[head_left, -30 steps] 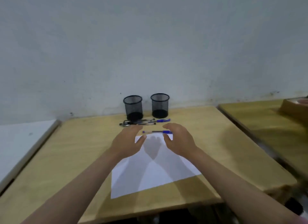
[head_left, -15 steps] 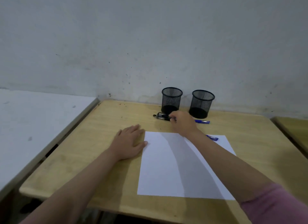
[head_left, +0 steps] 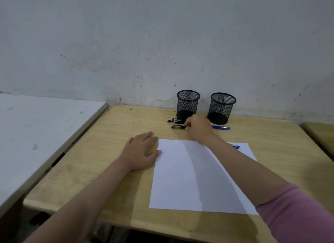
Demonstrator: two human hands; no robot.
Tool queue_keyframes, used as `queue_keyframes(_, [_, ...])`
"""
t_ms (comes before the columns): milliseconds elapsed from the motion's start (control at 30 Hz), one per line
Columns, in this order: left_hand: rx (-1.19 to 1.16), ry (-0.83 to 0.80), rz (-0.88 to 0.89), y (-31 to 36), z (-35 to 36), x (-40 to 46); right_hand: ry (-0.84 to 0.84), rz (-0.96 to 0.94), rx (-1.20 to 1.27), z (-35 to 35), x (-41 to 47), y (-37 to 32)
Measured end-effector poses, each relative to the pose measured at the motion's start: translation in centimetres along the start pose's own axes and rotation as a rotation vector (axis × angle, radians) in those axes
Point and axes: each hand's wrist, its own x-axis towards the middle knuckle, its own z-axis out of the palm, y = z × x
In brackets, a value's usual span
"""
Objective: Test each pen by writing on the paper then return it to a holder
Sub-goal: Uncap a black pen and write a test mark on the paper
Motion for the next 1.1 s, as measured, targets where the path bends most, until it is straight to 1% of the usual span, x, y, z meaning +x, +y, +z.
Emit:
queue_keyframes(100, [-0.090,0.035,0.012,0.2,-0.6,-0.2,0.059,-0.069,0.040,-0.6,-0.6,-0.1])
queue_keyframes(167, [-0.177,0.123,0.047,0.9,-1.2,-0.1,0.110,-0.151,0.112,-1.2,-1.3,-0.2])
queue_keyframes(233, [-0.275,0.252,0.112,2.2,-1.7,0.3,0.159,-0.239,0.178,-1.8,-2.3,-0.4])
queue_keyframes(333, [-0.415,0.418,0.193,4.5,-2.4,1.1,0.220,-0.367,0.221,-2.5,-3.7,-0.7])
queue_keyframes(400, [-0.492,0.471,0.189,5.9,-2.8,1.5,0.267,-0.415,0.226,-2.9,-4.5,-0.8])
queue_keyframes(467, [-0.558,0.499,0.187,7.0,-2.8,1.8,0.377,-0.430,0.227,-3.4,-5.1,-0.7])
queue_keyframes(533, [-0.590,0.533,0.188,7.9,-2.8,1.9,0.590,-0.403,0.212,-4.0,-5.8,-0.6])
queue_keyframes(567, [-0.619,0.551,0.180,8.3,-2.8,1.9,0.713,-0.354,0.221,-4.2,-6.2,-0.5])
queue_keyframes(633, [-0.700,0.584,0.154,8.9,-2.8,1.9,0.898,-0.182,0.335,-4.5,-7.1,-0.9])
queue_keyframes(667, [-0.734,0.603,0.145,9.2,-2.9,1.9,0.929,-0.079,0.440,-4.4,-7.6,-1.4])
queue_keyframes(700, [-0.761,0.621,0.144,9.5,-2.9,1.9,0.915,0.020,0.558,-4.3,-8.1,-2.0])
queue_keyframes(733, [-0.782,0.637,0.149,9.7,-2.9,1.8,0.865,0.107,0.680,-4.0,-8.4,-2.6])
queue_keyframes(800, [-0.796,0.661,0.164,10.2,-2.9,1.8,0.706,0.259,0.928,-3.7,-8.8,-3.7])
queue_keyframes(867, [-0.796,0.668,0.169,10.3,-2.9,1.8,0.585,0.375,1.170,-4.0,-8.8,-4.5])
queue_keyframes(900, [-0.804,0.670,0.162,10.3,-2.9,1.8,0.564,0.424,1.267,-4.3,-8.6,-4.8])
queue_keyframes(1000, [-0.878,0.682,0.114,10.1,-3.1,1.8,0.575,0.518,1.401,-4.6,-7.9,-5.4])
queue_keyframes(1100, [-0.953,0.672,0.067,10.1,-3.3,1.6,0.504,0.516,1.477,-4.5,-7.5,-5.7])
